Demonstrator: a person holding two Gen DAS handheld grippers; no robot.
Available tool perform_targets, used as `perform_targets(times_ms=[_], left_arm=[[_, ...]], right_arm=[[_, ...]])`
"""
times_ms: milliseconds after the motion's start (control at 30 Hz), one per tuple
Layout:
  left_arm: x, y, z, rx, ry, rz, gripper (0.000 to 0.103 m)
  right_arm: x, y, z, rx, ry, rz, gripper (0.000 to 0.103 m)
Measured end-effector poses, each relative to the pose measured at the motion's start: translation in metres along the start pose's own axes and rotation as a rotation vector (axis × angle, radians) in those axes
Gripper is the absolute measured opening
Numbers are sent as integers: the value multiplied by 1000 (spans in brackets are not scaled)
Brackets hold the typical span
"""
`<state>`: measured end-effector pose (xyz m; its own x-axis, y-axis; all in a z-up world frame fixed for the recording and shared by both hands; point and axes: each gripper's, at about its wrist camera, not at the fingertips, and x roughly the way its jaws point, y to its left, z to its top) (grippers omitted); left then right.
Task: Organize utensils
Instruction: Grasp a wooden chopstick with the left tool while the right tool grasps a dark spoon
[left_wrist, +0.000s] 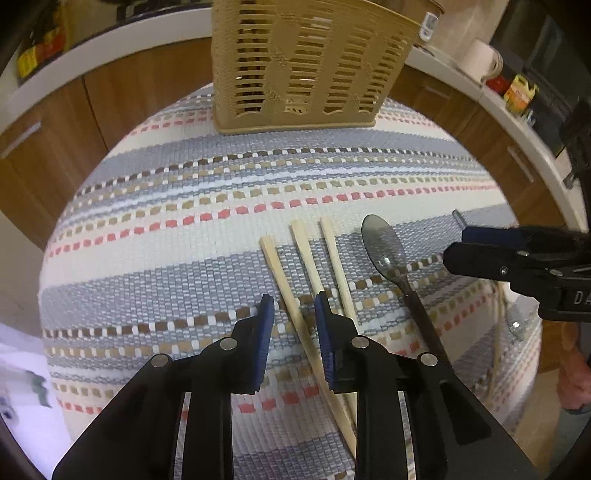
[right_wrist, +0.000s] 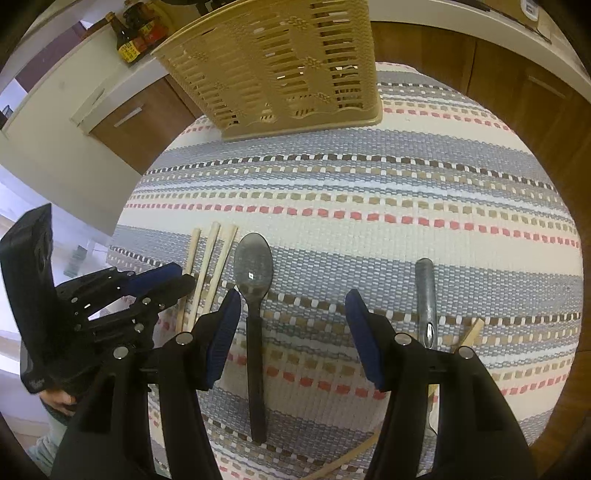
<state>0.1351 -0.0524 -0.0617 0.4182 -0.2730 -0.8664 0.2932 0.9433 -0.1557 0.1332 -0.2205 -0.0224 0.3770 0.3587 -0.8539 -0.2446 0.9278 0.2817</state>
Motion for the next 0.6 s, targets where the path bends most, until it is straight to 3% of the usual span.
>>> perform_targets(times_ms=[33, 133, 300, 600], left_arm=[[1, -4, 0, 17, -1, 21, 22], [3, -12, -1, 59, -10, 89, 6], [-1, 2, -3, -2, -19, 27, 4], [-13, 50, -7, -147, -53, 3, 4]], right_arm=[[1, 2, 1, -5, 1, -6, 55], [9, 12, 5, -25, 11, -19, 55], [28, 31, 12, -56, 33, -55, 55], [61, 63, 19, -116, 58, -139, 55]])
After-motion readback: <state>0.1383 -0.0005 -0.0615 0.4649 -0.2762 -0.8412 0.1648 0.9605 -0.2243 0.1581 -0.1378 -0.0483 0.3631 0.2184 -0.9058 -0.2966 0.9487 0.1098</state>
